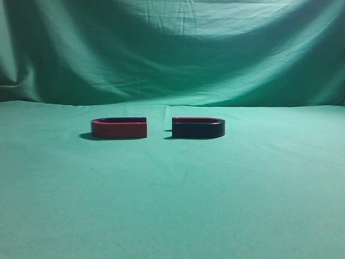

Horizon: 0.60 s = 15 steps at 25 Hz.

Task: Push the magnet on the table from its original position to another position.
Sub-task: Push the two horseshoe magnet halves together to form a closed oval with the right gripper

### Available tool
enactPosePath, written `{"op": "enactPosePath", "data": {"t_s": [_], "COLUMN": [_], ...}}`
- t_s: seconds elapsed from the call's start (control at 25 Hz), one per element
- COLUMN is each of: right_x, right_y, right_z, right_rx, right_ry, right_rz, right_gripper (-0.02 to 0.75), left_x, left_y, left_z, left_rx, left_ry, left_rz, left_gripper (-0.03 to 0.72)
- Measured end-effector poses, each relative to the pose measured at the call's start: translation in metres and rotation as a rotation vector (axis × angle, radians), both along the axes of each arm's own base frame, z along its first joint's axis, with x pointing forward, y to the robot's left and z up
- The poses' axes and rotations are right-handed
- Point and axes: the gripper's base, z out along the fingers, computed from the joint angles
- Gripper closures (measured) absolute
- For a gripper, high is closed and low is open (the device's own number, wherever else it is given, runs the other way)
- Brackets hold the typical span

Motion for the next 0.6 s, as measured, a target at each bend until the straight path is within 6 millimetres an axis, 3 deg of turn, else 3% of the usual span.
{"op": "enactPosePath", "data": {"t_s": [0.24, 0.4, 0.6], "right_x": [0.039, 0.062, 0.087], "right_y": [0.011, 0.019, 0.03], "right_z": [0.009, -0.001, -0.011], "right_rx": [-0.199, -0.168, -0.102], "right_ry": [0.459, 0.589, 0.632], "right_rz": [0.157, 0.201, 0.237], "right_gripper": [0.738, 0.738, 0.738], "left_x": [0.0, 0.0, 0.0], "left_y": [0.0, 0.0, 0.0], "left_z": [0.0, 0.0, 0.0], "left_rx": [0.0, 0.0, 0.0], "left_ry": [0.0, 0.0, 0.0], "left_rz": [0.0, 0.0, 0.0], "left_gripper": [0.316, 0.316, 0.316]}}
